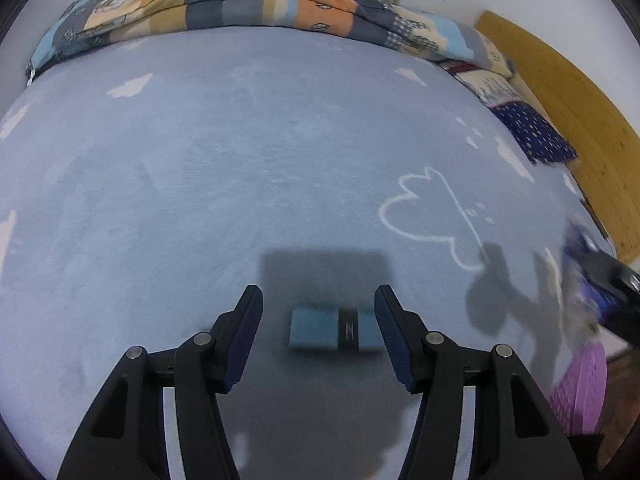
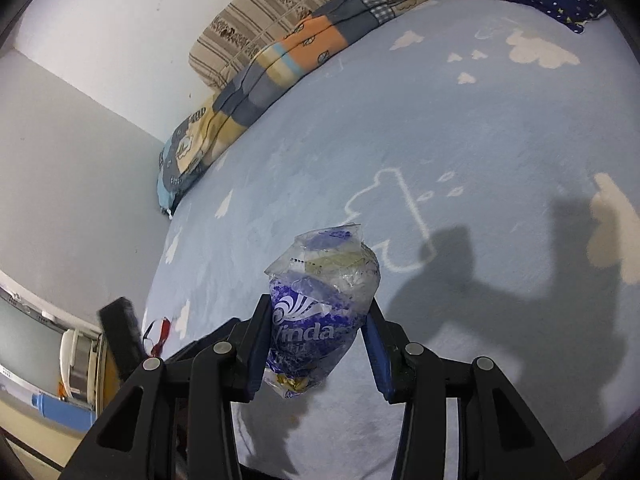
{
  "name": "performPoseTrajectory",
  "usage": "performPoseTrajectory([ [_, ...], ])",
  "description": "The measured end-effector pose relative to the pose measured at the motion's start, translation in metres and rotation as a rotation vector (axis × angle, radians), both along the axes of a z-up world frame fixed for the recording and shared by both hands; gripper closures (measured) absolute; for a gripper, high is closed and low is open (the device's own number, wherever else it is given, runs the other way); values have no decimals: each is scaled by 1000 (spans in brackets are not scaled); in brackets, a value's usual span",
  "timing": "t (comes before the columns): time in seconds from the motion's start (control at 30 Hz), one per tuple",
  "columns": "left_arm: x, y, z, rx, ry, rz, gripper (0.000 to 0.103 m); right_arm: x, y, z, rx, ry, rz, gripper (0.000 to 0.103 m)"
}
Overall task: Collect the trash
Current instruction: 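Grasp the blue-white Vinda tissue bag with the right tool while the left tool grasps the light-blue box, then hold the tissue bag and light-blue box raised above the bed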
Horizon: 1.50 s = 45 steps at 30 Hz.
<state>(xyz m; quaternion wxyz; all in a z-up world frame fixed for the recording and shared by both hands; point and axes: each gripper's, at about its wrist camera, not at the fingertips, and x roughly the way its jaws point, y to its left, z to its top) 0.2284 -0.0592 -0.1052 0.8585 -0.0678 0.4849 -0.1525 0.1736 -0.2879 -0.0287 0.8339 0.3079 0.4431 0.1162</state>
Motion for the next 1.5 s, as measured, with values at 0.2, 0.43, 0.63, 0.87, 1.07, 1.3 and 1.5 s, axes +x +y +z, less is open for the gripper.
performPoseTrajectory([
  [0.2,1,-17,-16,-87,99,-72,46,-6,-3,-4,16,8,4,57],
  [0.43,-45,-30,-6,-75,135,-221,46,-11,-21,-1,30,-2,-32,57],
  [0.63,-54,-41,-1,107,27,-268,46,-15,-25,5,24,-25,-46,57],
  [0.87,-37,-55,-19,197,15,-258,61,-14,-26,5,18,-23,-46,57],
  [1.07,-40,-54,-6,163,-18,-187,72,-16,-18,12,-20,-43,-38,57],
  [1.3,-49,-39,44,91,-121,-65,78,-47,3,38,-198,-151,-15,57],
  [1.5,-80,-14,88,54,-208,-34,78,-83,18,51,-338,-241,4,57],
])
